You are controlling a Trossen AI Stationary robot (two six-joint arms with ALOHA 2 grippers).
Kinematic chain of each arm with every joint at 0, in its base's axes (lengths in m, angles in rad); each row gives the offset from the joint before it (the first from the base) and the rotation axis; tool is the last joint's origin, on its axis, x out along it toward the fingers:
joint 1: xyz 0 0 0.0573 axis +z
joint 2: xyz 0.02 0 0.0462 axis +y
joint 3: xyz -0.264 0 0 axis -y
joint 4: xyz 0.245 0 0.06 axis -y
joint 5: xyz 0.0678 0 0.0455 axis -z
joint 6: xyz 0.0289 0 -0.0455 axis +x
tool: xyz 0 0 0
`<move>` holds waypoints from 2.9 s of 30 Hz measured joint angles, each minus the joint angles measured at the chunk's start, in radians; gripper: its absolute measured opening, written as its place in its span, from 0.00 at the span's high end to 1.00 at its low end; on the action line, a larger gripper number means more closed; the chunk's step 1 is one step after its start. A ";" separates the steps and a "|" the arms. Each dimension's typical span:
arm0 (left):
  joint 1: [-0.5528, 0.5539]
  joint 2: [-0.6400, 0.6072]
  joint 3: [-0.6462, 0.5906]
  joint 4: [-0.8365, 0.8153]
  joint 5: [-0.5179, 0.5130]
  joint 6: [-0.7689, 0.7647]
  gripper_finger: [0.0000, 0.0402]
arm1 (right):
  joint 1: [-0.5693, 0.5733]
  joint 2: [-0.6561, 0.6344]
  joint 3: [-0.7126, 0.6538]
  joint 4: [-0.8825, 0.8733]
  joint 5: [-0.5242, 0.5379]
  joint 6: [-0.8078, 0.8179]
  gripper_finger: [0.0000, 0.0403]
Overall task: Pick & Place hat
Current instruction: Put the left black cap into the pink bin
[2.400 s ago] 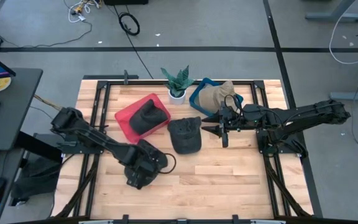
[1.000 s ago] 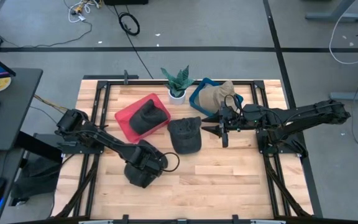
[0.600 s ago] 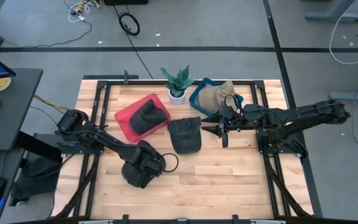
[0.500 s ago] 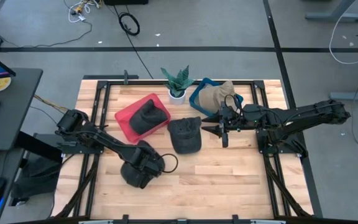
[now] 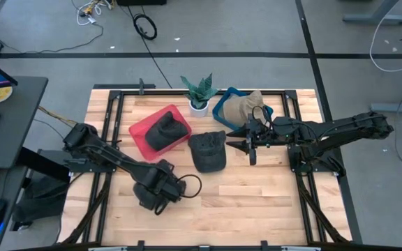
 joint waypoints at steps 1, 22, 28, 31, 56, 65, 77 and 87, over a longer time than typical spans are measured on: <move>0.000 0.000 0.020 -0.031 -0.021 -0.002 1.00 | 0.000 0.000 0.000 0.000 0.000 0.000 0.60; 0.056 -0.001 0.233 -0.365 -0.472 0.129 1.00 | 0.000 0.000 0.000 -0.005 0.000 0.000 0.60; 0.138 -0.001 0.224 -0.381 -0.470 0.205 1.00 | 0.000 0.000 0.000 -0.006 0.000 0.002 0.60; 0.190 -0.003 0.197 -0.381 -0.463 0.232 1.00 | 0.000 0.000 0.000 -0.013 0.000 0.010 0.60; 0.526 -0.349 -0.497 0.227 -0.492 0.630 1.00 | 0.000 0.099 0.001 0.075 0.000 0.000 0.60; 0.526 -0.349 -0.562 0.346 -0.478 0.674 1.00 | 0.000 0.099 0.001 0.078 0.000 -0.006 0.60; 0.504 -0.349 -0.509 0.387 -0.410 0.673 1.00 | 0.000 0.099 0.001 0.078 0.000 -0.007 0.60; 0.547 -0.346 -0.510 0.270 -0.325 0.594 1.00 | 0.000 0.099 0.001 0.077 0.000 -0.007 0.60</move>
